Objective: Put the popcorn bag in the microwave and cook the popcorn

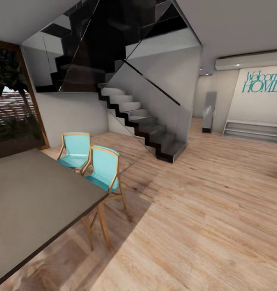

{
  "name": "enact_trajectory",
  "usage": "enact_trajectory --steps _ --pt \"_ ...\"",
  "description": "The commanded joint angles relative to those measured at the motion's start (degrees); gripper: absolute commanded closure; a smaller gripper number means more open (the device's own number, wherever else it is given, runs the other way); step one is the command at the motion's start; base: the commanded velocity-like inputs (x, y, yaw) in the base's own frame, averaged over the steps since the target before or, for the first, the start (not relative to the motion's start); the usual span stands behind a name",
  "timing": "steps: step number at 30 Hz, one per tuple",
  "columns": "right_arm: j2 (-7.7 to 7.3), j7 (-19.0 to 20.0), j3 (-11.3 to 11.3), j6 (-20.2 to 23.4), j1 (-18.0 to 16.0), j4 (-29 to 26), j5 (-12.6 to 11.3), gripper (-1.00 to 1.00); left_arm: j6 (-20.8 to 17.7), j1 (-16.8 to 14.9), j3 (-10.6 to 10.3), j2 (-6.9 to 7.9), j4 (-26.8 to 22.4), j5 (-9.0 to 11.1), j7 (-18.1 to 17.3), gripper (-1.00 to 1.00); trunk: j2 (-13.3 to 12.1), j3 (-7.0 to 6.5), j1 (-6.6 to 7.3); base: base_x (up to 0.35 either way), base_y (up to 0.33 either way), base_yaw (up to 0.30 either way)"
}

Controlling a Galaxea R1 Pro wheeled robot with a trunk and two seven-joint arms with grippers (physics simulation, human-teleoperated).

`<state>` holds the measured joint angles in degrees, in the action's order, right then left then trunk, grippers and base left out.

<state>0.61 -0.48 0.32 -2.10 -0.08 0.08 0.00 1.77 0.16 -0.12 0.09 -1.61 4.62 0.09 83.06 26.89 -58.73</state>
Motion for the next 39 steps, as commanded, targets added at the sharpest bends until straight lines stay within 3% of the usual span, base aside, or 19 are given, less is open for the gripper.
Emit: enact_trajectory --steps 1,14,22,39 --pt "0.0 0.0 0.0 -0.2 0.0 0.0 0.0 -1.0 0.1 0.0 -0.1 0.0 -0.1 0.5 0.0 -1.0 0.0 0.04 0.0 0.0 0.0 0.3" --pt "0.0 0.0 0.1 -0.1 0.0 0.0 -0.1 -1.0 0.1 0.0 0.1 0.0 -0.1 0.6 0.1 -1.0 0.0 0.04 0.0 0.0 0.0 0.3" --pt "0.03 0.0 0.2 -0.1 0.0 0.0 0.0 -1.0 0.6 0.0 0.2 -0.96 -0.4 0.6 -0.2 -1.0 0.0 0.04 0.0 0.0 0.0 0.3" --pt "-0.06 0.0 0.4 -0.2 0.0 0.0 0.2 -1.0 0.7 0.0 1.0 -1.15 -0.2 1.9 -0.3 -1.0 0.0 0.04 0.0 0.0 0.0 0.3"
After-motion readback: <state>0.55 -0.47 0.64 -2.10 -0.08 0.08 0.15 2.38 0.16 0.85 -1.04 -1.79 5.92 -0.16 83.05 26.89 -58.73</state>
